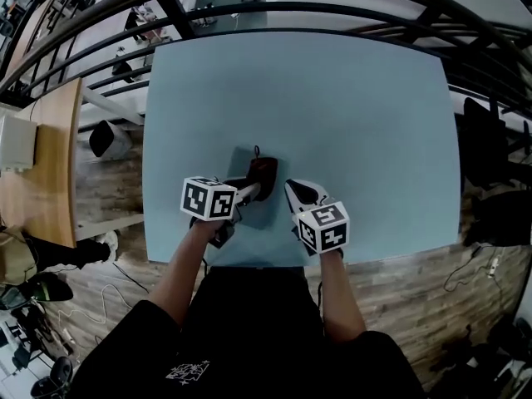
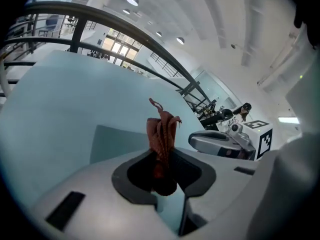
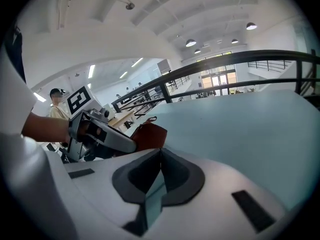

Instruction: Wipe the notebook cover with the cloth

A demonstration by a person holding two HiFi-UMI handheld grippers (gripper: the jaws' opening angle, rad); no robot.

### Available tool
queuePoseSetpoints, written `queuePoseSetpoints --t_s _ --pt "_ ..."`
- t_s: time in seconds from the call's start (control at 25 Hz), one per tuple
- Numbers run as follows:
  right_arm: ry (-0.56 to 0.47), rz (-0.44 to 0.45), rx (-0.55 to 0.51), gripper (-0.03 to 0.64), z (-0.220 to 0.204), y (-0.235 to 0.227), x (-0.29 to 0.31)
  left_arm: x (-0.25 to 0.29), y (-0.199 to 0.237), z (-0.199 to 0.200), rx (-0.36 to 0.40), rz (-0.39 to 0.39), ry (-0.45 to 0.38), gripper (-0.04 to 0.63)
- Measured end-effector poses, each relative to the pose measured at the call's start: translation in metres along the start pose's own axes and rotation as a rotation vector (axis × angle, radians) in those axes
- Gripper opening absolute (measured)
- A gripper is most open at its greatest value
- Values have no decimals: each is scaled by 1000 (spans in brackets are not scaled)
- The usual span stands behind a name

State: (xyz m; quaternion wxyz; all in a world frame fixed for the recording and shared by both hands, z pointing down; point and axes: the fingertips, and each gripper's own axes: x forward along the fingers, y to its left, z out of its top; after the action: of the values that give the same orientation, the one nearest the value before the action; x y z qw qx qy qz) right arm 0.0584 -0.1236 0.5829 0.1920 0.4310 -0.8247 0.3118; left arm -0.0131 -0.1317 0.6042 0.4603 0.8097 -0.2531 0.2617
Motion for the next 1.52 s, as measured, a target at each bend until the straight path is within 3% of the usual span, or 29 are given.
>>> queuePoseSetpoints --t_s 0.28,0.76,1.52 --pt "26 -7 54 6 -12 -15 16 33 9 0 -39 -7 76 91" --pt "63 -8 111 6 -25 -31 24 67 14 18 -114 -23 86 91" --pt "82 0 120 6 -24 -34 32 69 40 27 -126 -31 140 92"
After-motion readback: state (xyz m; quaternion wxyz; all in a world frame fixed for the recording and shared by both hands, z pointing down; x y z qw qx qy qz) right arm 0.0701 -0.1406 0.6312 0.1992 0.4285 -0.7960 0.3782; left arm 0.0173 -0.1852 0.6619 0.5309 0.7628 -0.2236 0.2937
